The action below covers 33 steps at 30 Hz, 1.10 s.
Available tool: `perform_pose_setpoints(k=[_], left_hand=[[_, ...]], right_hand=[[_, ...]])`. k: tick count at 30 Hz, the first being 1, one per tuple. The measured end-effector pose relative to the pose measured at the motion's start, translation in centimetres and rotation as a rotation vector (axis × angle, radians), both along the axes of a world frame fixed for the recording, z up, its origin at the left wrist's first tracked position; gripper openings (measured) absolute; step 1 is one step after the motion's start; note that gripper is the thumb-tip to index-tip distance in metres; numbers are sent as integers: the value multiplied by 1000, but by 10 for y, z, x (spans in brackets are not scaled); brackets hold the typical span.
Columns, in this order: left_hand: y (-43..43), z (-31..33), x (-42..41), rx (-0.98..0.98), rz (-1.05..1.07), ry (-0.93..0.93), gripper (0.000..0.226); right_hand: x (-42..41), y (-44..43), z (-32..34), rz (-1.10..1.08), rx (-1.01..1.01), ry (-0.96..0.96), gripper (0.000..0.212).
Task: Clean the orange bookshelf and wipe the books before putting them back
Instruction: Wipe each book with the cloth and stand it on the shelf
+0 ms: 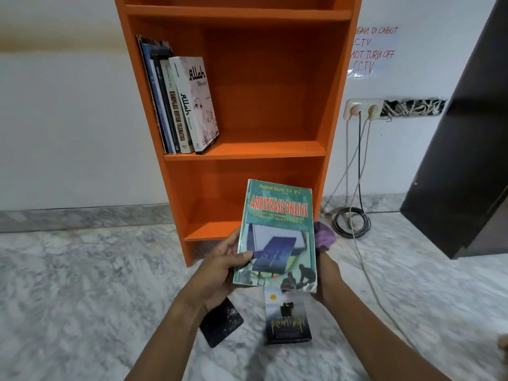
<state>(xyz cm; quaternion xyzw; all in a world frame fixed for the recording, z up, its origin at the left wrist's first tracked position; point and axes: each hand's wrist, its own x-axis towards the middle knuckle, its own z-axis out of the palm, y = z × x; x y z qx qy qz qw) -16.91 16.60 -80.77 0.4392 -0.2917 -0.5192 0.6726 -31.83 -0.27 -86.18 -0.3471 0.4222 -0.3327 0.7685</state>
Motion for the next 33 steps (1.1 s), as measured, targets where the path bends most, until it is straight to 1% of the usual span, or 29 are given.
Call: perform_pose_setpoints(k=[2, 3, 4, 5, 6, 7, 9, 10, 12, 13, 14, 16, 17, 19, 20, 21, 23, 25, 29, 33], left_hand=[[-1, 1, 1, -21, 41, 35, 59], [-3, 0, 1, -13, 71, 27, 58], [-4, -1, 3, 2, 106, 0, 56], [-5, -2, 2, 27, 145, -46, 53], [-5, -3, 3, 52, 182, -95, 49], [-5, -6, 3, 69, 216, -142, 45], [-3, -6, 3, 98, 272, -280, 41], [-3, -5, 3, 120, 301, -381, 42], [-5, -2, 1, 139, 332, -513, 44], [-5, 2, -2, 120, 331, -489, 46], [-7, 9, -7, 112, 316, -400, 48], [-10, 18, -10, 100, 275, -132, 62], [-10, 19, -9, 67, 296, 9, 63], [-9, 18, -5, -51, 378, 268, 38], [-7, 19, -3, -106, 400, 363, 36], [-6, 20, -1, -151, 393, 418, 40], [-1, 23, 3, -194, 335, 466, 51], [3, 23, 6, -234, 236, 479, 56], [9, 23, 5, -289, 91, 503, 60], [15, 22, -4, -256, -3, 498, 62]], right_hand=[[6, 8, 19, 102, 42, -190, 54], [11, 11, 25, 120, 27, -266, 62], [18, 14, 32, 115, -6, -283, 61], [24, 16, 39, 142, -82, -259, 59], [27, 17, 48, 181, -166, -177, 64], [27, 20, 55, 250, -256, -89, 63], [26, 24, 64, 412, -450, 6, 35], [27, 24, 66, 417, -541, 64, 25], [28, 30, 66, 361, -714, 128, 16], [29, 37, 67, 355, -828, 164, 11], [31, 42, 64, 358, -939, 210, 9], [38, 54, 56, 413, -1126, 283, 16], [40, 63, 52, 443, -1244, 310, 22], [45, 83, 47, 467, -1510, 377, 35], [47, 89, 46, 466, -1593, 421, 44], [47, 92, 47, 453, -1648, 474, 55], [46, 92, 52, 432, -1720, 537, 72], [44, 91, 57, 458, -1745, 551, 77], [43, 90, 62, 445, -1819, 552, 68], [47, 81, 74, 310, -1842, 617, 58]])
